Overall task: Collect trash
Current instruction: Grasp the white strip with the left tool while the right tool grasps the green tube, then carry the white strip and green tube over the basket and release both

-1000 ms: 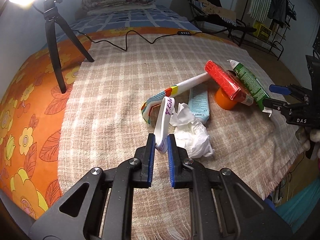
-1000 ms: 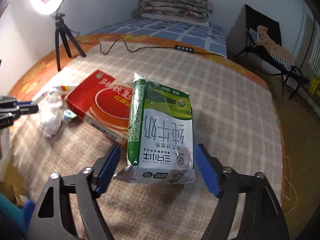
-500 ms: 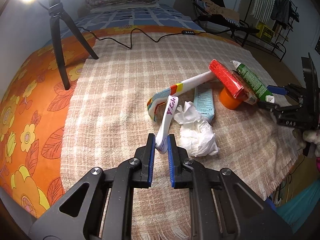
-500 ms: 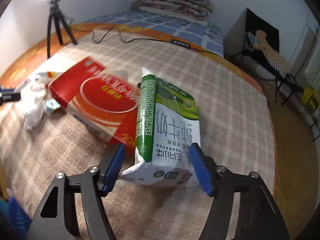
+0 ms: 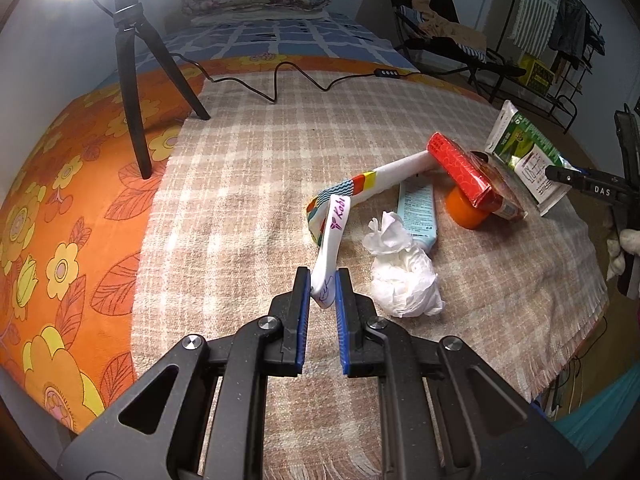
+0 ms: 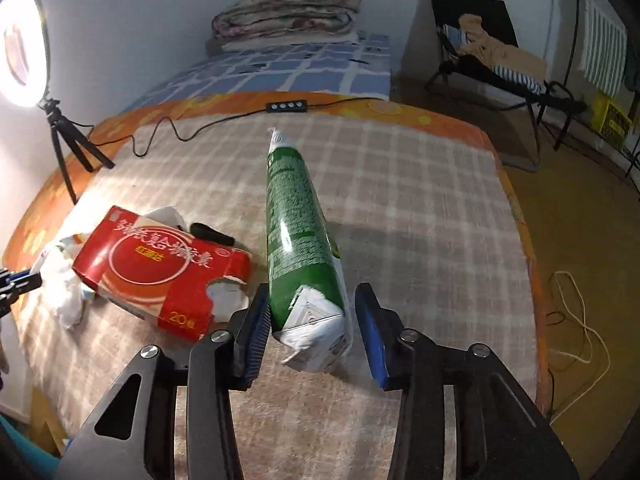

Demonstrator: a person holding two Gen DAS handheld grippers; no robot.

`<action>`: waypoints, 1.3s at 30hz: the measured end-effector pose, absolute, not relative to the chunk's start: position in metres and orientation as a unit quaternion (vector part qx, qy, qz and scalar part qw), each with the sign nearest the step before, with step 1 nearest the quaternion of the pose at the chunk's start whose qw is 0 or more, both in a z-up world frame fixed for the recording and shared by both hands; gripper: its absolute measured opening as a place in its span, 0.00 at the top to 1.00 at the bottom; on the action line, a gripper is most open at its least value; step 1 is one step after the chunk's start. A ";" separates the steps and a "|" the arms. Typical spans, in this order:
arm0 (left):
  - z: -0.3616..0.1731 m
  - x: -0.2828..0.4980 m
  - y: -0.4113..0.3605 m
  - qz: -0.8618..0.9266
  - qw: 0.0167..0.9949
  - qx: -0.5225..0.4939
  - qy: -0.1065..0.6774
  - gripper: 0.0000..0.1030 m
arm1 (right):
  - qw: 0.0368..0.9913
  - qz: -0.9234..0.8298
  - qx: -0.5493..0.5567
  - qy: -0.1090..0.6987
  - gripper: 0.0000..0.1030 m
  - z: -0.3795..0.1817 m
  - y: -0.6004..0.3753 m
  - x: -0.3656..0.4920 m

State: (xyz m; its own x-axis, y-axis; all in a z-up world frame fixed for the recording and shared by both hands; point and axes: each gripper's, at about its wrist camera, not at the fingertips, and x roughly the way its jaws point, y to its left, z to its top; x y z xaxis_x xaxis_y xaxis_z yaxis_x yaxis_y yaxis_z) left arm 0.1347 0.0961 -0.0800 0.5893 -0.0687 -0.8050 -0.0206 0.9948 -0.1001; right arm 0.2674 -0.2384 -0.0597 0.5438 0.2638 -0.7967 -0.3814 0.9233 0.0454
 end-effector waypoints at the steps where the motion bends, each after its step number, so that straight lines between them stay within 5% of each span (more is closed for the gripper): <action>1: -0.080 0.135 0.096 -0.013 0.890 -0.050 0.454 0.90 | 0.876 0.182 -0.073 0.440 0.61 -0.060 -0.237 0.268; 4: -0.081 0.135 0.098 -0.011 0.888 -0.057 0.455 0.90 | 0.878 0.174 -0.090 0.438 0.73 -0.065 -0.233 0.267; 39: -0.015 0.019 0.062 -0.045 0.909 -0.066 0.408 0.91 | 0.868 0.321 -0.092 0.368 0.73 0.019 -0.223 0.100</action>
State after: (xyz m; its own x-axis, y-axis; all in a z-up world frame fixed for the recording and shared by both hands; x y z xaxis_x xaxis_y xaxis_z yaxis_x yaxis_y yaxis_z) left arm 0.0187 0.0621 -0.0147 0.6625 -0.1357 -0.7366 0.0272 0.9872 -0.1574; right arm 0.1001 -0.2226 0.0189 0.5236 0.4890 -0.6977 -0.6239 0.7777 0.0768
